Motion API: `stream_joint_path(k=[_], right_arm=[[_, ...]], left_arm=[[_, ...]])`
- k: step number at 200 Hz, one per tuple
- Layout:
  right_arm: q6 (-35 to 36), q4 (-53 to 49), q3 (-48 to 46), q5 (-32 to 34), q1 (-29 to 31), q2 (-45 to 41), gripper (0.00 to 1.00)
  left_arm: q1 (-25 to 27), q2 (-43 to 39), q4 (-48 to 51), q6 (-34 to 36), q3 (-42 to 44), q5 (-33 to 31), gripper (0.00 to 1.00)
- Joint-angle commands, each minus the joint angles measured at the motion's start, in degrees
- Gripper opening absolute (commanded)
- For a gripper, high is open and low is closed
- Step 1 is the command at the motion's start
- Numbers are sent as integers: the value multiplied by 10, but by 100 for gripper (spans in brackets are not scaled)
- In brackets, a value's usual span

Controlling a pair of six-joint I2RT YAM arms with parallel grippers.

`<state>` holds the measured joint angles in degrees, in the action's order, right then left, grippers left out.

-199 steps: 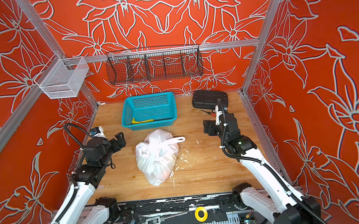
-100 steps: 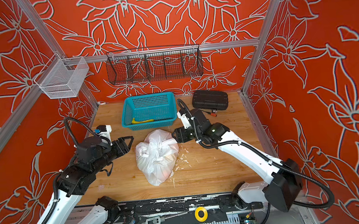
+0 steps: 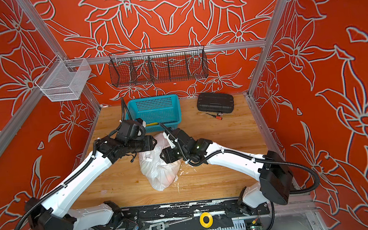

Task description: Untie the knot of the plastic bag and take out the fruit

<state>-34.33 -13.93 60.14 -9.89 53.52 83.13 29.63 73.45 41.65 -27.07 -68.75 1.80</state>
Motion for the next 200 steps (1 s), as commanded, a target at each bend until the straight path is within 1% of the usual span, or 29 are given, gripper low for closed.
stream_joint_path(k=[1,33,60,83,105,127,139,163,180,200], right_arm=[[-79,117,-45,11,14,1,62],[-112,235,-102,1,23,21,62],[-119,252,-101,2,24,51,62],[-121,257,-94,6,24,78,60],[-124,269,-90,3,24,98,56],[-131,279,-88,-2,24,113,46],[-133,285,-90,-2,25,116,37],[-132,294,-102,3,24,108,24],[-124,299,-113,6,24,97,18],[-114,315,-132,10,24,80,9]], left_arm=[[0,41,18,26,-34,-9,55],[-9,104,15,43,-62,10,54],[-18,150,20,51,-88,26,54],[-24,172,13,51,-91,32,48],[-31,184,5,50,-88,43,43],[-34,187,1,47,-81,41,35],[-39,185,-4,44,-75,42,29],[-49,184,-9,41,-68,49,13],[-55,183,-10,40,-65,53,0],[-61,178,-15,40,-61,61,0]])
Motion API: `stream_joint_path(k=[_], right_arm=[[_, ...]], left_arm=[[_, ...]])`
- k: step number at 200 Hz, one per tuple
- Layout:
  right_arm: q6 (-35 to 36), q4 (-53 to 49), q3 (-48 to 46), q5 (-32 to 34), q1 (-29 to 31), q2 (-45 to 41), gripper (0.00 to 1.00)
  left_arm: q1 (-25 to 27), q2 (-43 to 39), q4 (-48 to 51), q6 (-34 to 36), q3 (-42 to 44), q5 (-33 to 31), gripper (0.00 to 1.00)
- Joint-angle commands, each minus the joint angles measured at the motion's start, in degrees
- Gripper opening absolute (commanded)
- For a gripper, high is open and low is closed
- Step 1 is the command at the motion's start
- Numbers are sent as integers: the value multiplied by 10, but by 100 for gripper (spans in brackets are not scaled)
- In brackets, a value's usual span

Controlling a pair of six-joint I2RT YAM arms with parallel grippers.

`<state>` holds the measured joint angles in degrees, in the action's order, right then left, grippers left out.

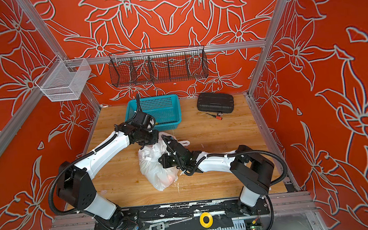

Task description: Untie the knot of the plastic bag and take out the fruit

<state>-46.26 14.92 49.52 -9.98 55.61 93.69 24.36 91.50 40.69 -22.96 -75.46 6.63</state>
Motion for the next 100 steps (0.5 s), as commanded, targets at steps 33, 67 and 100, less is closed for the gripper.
stream_joint_path(k=[33,67,100], right_arm=[[11,56,-62,27,3,-52,0],[39,9,-71,48,3,-81,0],[57,-17,-95,80,3,-122,0]], left_arm=[[-17,-20,-13,-3,15,8,0],[-39,-45,-10,-2,25,0,0],[-61,-81,-12,-2,46,-9,0]])
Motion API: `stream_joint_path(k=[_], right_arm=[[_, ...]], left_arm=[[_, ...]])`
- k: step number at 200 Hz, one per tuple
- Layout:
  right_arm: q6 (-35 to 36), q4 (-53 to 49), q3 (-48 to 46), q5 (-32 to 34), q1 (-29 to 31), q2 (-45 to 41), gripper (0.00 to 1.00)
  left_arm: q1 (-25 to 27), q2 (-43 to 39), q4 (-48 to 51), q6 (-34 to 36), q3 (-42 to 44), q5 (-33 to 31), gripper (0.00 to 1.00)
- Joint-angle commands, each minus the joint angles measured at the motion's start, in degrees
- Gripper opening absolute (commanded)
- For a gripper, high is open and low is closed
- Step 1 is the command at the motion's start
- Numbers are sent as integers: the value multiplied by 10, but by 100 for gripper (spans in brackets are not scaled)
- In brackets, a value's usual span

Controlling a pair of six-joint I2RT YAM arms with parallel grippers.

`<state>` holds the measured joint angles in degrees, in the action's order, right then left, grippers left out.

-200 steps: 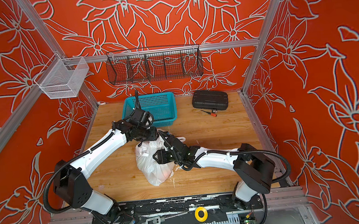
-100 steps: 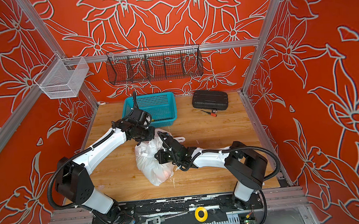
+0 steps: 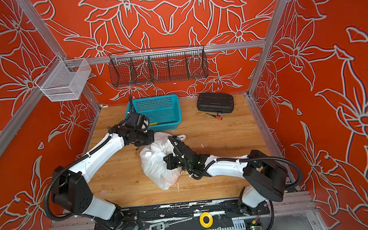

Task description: Untie the knot of the plastic bag and take out the fruit

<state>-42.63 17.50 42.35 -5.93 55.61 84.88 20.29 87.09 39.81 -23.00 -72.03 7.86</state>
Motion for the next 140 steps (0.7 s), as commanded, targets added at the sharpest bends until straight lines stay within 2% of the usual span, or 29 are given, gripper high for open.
stream_joint_path(k=[1,71,98,107,111,121,127,140], right_arm=[[20,-44,-24,41,3,-35,0],[69,-140,-77,146,-6,-149,0],[85,-161,-87,147,-7,-193,0],[89,-179,-79,142,-7,-204,16],[92,-191,-72,140,-7,-212,25],[97,-218,-57,139,-7,-223,39],[103,-238,-44,137,-7,-232,44],[125,-258,-23,118,-7,-244,47]], left_arm=[[-21,-38,-4,-2,12,-21,0],[-70,-99,1,-4,49,-17,0],[-70,-103,-18,12,50,51,0],[-70,-105,-22,16,47,73,0],[-70,-107,-25,18,46,82,5],[-69,-118,-34,25,46,104,19],[-68,-127,-41,30,45,115,27],[-63,-149,-54,52,44,135,41]])
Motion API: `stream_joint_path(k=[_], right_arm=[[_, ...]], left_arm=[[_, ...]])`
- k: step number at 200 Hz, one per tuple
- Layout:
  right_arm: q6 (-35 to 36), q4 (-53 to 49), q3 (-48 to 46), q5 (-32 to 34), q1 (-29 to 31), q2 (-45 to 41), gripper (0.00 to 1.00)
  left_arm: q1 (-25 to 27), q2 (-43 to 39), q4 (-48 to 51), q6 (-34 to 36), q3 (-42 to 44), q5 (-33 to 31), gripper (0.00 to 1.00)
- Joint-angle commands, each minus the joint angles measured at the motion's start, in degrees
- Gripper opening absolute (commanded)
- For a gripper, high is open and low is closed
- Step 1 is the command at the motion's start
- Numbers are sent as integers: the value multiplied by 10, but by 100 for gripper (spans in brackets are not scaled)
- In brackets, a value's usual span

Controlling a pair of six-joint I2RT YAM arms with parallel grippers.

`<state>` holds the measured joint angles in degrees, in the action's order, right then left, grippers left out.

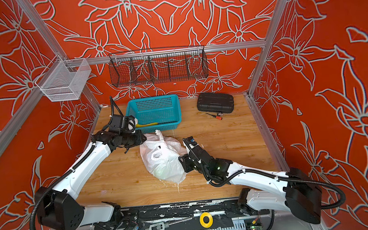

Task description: Untie the knot of the plastic bag and take out the fruit

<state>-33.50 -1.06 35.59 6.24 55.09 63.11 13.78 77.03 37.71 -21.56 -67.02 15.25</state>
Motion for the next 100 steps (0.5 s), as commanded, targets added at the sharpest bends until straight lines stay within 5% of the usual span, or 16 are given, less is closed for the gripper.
stream_joint_path(k=[1,68,100], right_arm=[[34,-74,46,-5,-2,-27,47],[88,-123,167,-58,-1,28,53],[87,-119,202,-59,-1,87,54]], left_arm=[[4,-50,-34,39,-6,62,42],[128,-157,-79,347,37,29,69],[145,-153,-78,412,43,-48,69]])
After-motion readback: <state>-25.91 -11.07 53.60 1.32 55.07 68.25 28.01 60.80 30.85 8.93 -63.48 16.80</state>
